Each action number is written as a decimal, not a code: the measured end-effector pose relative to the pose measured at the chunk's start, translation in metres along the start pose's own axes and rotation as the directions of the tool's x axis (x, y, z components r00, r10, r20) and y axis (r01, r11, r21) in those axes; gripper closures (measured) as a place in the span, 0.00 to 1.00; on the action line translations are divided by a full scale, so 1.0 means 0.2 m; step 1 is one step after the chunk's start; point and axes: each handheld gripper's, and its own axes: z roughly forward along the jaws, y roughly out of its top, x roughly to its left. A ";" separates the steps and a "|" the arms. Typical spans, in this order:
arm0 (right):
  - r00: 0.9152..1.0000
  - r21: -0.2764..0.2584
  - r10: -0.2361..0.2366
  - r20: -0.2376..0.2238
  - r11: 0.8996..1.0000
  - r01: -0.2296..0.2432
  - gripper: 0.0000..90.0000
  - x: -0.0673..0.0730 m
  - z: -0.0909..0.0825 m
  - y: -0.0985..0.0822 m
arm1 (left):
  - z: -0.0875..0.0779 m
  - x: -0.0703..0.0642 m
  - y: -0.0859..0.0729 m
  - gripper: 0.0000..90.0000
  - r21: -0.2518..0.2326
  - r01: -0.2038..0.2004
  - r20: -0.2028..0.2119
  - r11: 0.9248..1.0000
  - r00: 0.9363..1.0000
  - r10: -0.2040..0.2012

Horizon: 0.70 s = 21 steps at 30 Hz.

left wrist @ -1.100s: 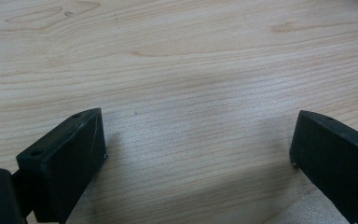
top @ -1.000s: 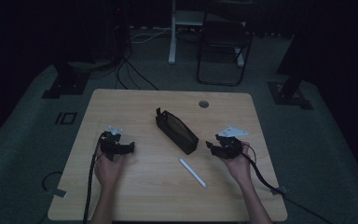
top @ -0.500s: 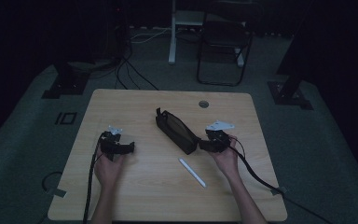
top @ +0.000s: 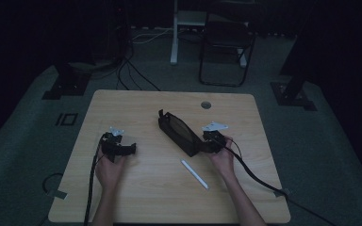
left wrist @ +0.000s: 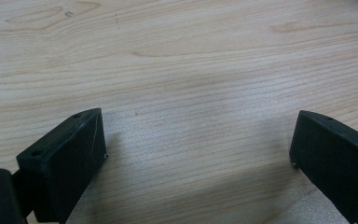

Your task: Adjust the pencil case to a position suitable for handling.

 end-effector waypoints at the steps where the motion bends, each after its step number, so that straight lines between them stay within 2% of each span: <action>1: 1.000 0.000 0.000 0.000 1.000 0.000 0.44 0.00 0.00 0.00 | 0.00 0.00 0.00 0.04 0.000 0.000 0.000 1.000 1.000 0.000; 3: 0.999 0.010 0.001 0.040 1.000 -0.002 0.46 -0.05 -0.02 -0.01 | 0.00 0.00 0.00 0.04 0.000 0.000 0.000 1.000 1.000 0.000; 8: 0.999 0.018 0.022 0.046 1.000 -0.023 0.50 -0.10 -0.04 -0.02 | 0.00 0.00 0.00 0.04 0.000 0.000 0.000 1.000 1.000 0.000; 9: 1.000 0.022 0.030 0.002 0.999 -0.030 0.56 -0.11 -0.03 -0.03 | 0.00 0.00 0.00 0.04 0.000 0.000 -0.001 1.000 1.000 0.000; 10: 1.000 0.022 0.030 0.002 0.999 -0.030 0.56 -0.11 -0.03 -0.03 | 0.00 0.00 0.00 0.04 0.000 0.000 -0.001 1.000 1.000 0.000; 14: 0.998 0.035 0.035 -0.057 0.999 -0.033 0.67 -0.12 -0.02 -0.05 | 0.00 0.00 0.00 0.04 0.001 -0.001 -0.001 1.000 1.000 0.001; 18: 0.995 0.043 -0.025 -0.094 0.999 0.030 0.70 -0.11 -0.04 -0.07 | 0.00 0.00 0.00 0.04 0.000 0.000 -0.001 1.000 1.000 0.000; 19: 0.995 0.043 -0.025 -0.094 0.999 0.030 0.70 -0.11 -0.04 -0.07 | 0.00 0.00 0.00 0.04 0.000 0.000 -0.001 1.000 1.000 0.000; 20: 0.992 0.042 -0.056 -0.116 0.997 0.061 0.71 -0.11 -0.06 -0.08 | 0.00 0.00 0.00 0.04 0.001 0.000 -0.001 1.000 1.000 0.000; 21: 0.992 0.042 -0.056 -0.116 0.997 0.061 0.71 -0.11 -0.06 -0.08 | 0.00 0.00 0.00 0.04 0.001 0.000 -0.001 1.000 1.000 0.000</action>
